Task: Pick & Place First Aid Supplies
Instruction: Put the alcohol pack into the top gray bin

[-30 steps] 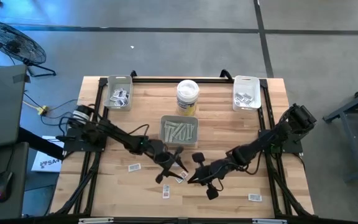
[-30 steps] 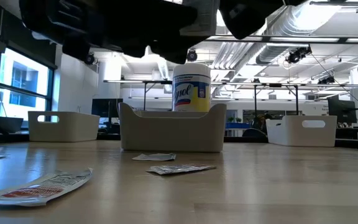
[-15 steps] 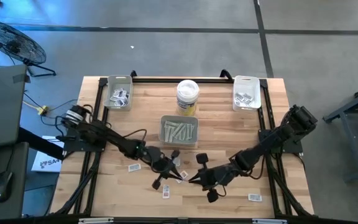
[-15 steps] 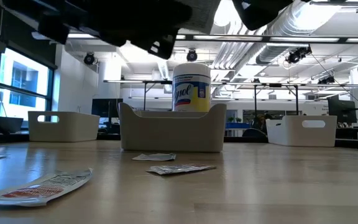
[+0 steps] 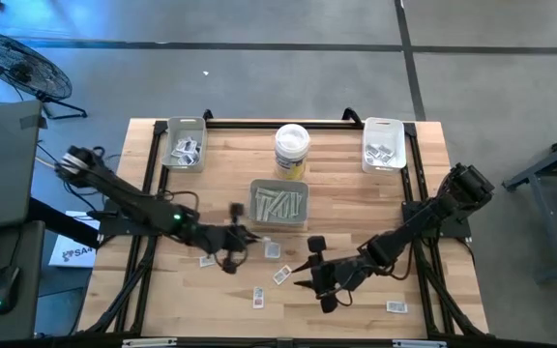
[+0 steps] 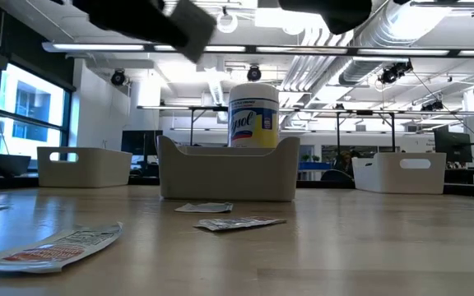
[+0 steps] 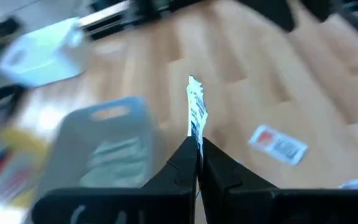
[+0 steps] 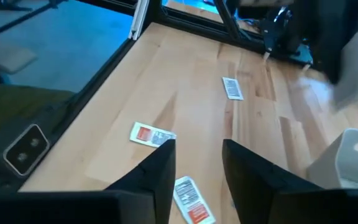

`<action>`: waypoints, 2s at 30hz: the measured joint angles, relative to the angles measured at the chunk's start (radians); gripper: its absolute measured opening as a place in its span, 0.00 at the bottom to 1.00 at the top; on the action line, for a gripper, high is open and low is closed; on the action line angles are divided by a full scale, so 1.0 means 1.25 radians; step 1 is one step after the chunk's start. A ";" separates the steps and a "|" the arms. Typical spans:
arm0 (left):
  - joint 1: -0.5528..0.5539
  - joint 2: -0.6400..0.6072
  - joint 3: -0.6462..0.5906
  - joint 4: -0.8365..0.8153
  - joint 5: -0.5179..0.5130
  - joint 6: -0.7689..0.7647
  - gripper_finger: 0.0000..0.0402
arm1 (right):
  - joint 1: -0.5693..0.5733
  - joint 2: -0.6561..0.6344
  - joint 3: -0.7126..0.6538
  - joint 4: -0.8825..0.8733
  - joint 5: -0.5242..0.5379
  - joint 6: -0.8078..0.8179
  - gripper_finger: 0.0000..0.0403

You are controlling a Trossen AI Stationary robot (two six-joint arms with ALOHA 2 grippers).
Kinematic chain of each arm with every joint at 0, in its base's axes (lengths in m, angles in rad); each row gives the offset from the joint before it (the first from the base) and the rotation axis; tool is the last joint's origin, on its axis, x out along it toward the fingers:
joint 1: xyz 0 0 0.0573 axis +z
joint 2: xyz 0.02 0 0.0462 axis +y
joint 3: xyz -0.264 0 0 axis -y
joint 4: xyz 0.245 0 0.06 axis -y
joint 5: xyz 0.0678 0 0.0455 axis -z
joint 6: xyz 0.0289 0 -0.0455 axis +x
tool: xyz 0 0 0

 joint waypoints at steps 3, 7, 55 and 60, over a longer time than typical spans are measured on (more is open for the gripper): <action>-0.019 -0.084 -0.017 -0.111 -0.108 -0.067 0.00 | 0.000 0.000 0.000 -0.005 -0.001 0.023 0.32; -0.018 -0.189 -0.060 -0.267 -0.268 -0.213 0.00 | 0.000 0.000 0.000 -0.006 -0.001 0.029 0.32; 1.076 -0.046 -0.092 -0.551 0.106 -0.290 0.00 | -0.027 -0.001 0.000 0.037 0.060 0.077 0.32; 1.086 -0.045 -0.074 -0.534 0.139 -0.283 0.00 | -0.027 -0.001 0.000 0.030 0.060 0.075 0.32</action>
